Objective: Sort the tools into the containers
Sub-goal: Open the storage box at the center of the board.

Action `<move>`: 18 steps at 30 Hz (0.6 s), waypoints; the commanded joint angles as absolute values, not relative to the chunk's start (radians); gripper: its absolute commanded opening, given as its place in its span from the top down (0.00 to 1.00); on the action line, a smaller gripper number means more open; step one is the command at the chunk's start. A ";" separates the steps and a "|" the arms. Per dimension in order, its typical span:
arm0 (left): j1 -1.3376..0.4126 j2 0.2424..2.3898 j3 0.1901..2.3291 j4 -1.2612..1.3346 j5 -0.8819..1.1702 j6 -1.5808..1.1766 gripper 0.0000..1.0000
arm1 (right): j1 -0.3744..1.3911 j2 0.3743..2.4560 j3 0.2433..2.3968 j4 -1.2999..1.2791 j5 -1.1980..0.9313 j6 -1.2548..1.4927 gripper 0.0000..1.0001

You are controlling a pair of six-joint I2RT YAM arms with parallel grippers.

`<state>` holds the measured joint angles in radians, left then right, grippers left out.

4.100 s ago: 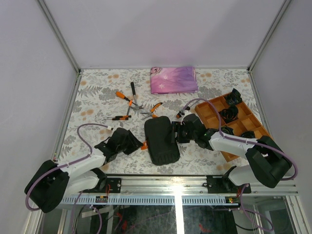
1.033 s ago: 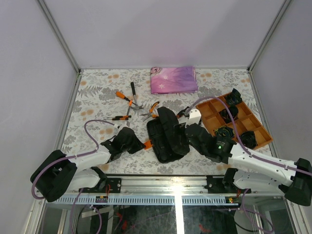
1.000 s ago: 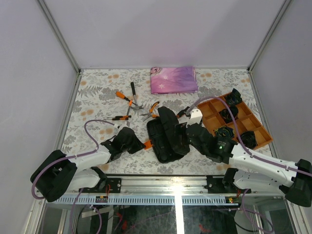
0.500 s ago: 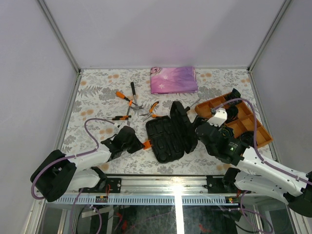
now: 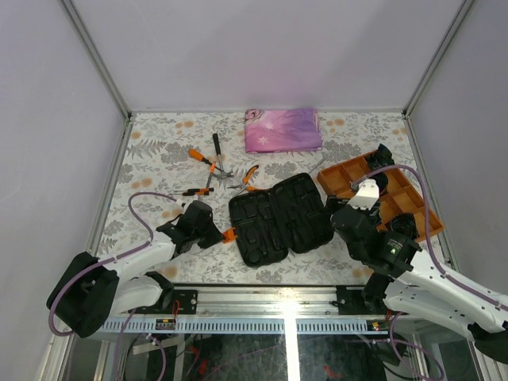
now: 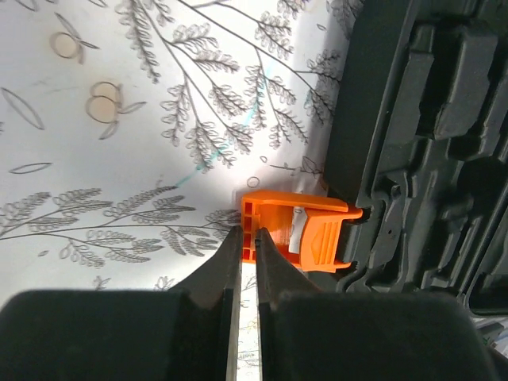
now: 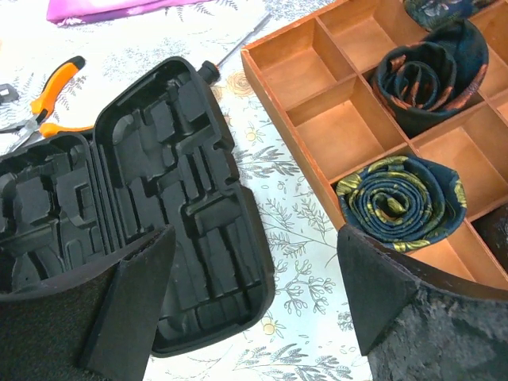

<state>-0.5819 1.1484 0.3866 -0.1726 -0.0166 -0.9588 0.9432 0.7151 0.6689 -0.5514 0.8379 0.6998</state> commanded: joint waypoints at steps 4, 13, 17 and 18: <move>-0.520 1.112 0.401 -0.315 -0.011 -0.900 0.88 | 0.943 0.771 0.682 -0.448 0.748 0.588 0.11; -0.508 1.005 0.473 -0.422 -0.040 -0.888 0.69 | 0.944 0.984 0.734 -0.337 0.463 0.501 0.07; -0.508 0.957 0.504 -0.447 -0.037 -0.876 0.66 | 0.944 1.067 0.739 -0.263 0.369 0.501 0.07; -0.508 0.949 0.509 -0.453 -0.036 -0.874 0.65 | 0.944 1.086 0.743 -0.251 0.360 0.506 0.06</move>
